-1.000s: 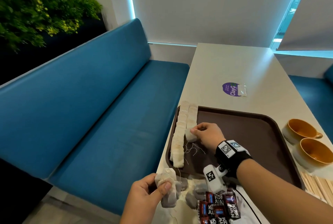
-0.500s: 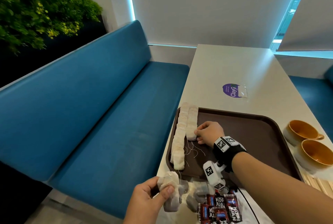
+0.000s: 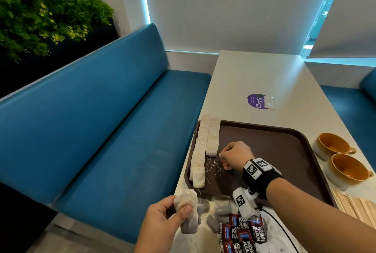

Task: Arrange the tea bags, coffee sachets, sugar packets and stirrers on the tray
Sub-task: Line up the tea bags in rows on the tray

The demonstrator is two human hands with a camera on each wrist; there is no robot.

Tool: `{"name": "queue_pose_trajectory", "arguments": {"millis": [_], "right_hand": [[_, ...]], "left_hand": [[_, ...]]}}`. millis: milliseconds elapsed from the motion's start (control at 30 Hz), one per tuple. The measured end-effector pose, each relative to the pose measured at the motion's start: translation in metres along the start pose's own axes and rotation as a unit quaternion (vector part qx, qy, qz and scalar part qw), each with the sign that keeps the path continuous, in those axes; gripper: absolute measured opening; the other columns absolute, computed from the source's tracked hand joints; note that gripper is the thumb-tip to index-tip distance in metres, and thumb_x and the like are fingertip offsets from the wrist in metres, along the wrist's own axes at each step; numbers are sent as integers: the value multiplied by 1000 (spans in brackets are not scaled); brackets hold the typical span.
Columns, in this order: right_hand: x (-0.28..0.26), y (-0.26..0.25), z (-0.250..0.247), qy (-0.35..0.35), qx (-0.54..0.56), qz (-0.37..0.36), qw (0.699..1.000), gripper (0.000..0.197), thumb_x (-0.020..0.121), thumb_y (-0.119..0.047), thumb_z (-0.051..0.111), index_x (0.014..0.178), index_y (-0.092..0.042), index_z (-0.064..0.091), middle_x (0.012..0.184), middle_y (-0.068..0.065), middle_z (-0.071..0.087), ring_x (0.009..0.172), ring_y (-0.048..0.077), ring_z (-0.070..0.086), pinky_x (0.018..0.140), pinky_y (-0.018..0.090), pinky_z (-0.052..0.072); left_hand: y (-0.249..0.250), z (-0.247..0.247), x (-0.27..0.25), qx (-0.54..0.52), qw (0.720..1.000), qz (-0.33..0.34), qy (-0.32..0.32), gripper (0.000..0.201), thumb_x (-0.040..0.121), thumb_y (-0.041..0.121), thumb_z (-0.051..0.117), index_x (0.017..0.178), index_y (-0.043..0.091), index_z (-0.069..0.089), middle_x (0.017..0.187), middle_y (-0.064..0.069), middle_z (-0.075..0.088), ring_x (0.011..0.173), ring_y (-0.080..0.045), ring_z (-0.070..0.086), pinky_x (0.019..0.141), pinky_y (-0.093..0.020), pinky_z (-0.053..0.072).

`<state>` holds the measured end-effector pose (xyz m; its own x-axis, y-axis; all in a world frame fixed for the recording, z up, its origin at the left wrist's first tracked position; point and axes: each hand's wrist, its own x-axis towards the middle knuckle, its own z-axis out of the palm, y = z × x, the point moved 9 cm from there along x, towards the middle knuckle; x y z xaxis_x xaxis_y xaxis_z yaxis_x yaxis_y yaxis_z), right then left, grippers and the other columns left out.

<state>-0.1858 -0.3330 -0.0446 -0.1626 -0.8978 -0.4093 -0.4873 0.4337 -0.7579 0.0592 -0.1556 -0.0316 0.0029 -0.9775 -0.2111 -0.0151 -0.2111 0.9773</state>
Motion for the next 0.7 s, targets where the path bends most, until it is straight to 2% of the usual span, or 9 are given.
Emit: {"name": "queue_pose_trajectory", "arguments": {"millis": [67,167,233,300,367,433,500,600,700], "right_hand": [[-9,2,8,-28,4,4,1000,6,93,-4,66,89,-2,70,75,14,74,62,24,70,66,39,66],[-25,-1,21,-76,30,-4,997,8,95,-2,64,97,3,69,80,18,72,66,26,69,67,39,66],[-33,-4,21,-82,39,-16,996,9,93,-2,65,97,4,70,81,19,73,66,26,68,70,40,66],[-40,-7,12,-64,51,-34,996,8,91,-4,66,91,0,72,84,21,76,64,24,68,76,44,66],[-52,-11,3,-53,55,-54,996,9,91,-8,66,87,-6,74,88,20,77,64,21,68,78,45,65],[-74,-19,-3,-66,49,-88,993,8,91,-12,69,86,-12,75,85,13,77,67,18,69,79,42,65],[-104,-29,-2,-115,57,-125,984,5,92,-17,72,89,-14,76,86,15,76,71,16,68,78,38,61],[-148,-36,5,-204,93,-150,963,15,92,-25,76,98,-11,76,88,17,76,75,20,69,74,35,58],[-175,-34,7,-236,108,-161,952,22,89,-27,79,101,-9,77,84,11,75,74,20,68,69,34,58]], "left_hand": [[-2,-1,-1,2,1000,-7,1,32,70,45,89,92,23,81,89,-10,78,97,-36,72,97,-57,54],[-1,3,-5,4,1000,-13,-7,28,69,40,82,92,24,81,92,-10,78,98,-34,73,97,-56,54],[4,7,-7,8,1000,-10,-13,25,70,38,81,91,25,81,91,-8,78,97,-31,73,96,-55,55],[11,9,-10,9,1000,0,-11,20,72,36,82,89,25,81,87,-7,78,91,-25,73,94,-54,56],[18,10,-12,1,1000,13,-9,25,73,41,88,87,22,81,85,-10,77,86,-24,72,92,-56,57],[23,12,-14,-12,1000,20,-13,37,67,48,87,88,18,80,86,-14,76,85,-28,71,91,-58,57],[29,16,-17,-22,999,27,-24,32,69,42,86,88,16,80,87,-17,76,84,-28,70,90,-59,57],[37,27,-22,-45,997,37,-53,16,82,23,83,89,10,78,87,-19,74,83,-27,68,86,-53,60],[46,35,-26,-56,994,58,-76,24,81,29,83,91,8,77,90,-25,72,84,-28,66,86,-55,57]]}}
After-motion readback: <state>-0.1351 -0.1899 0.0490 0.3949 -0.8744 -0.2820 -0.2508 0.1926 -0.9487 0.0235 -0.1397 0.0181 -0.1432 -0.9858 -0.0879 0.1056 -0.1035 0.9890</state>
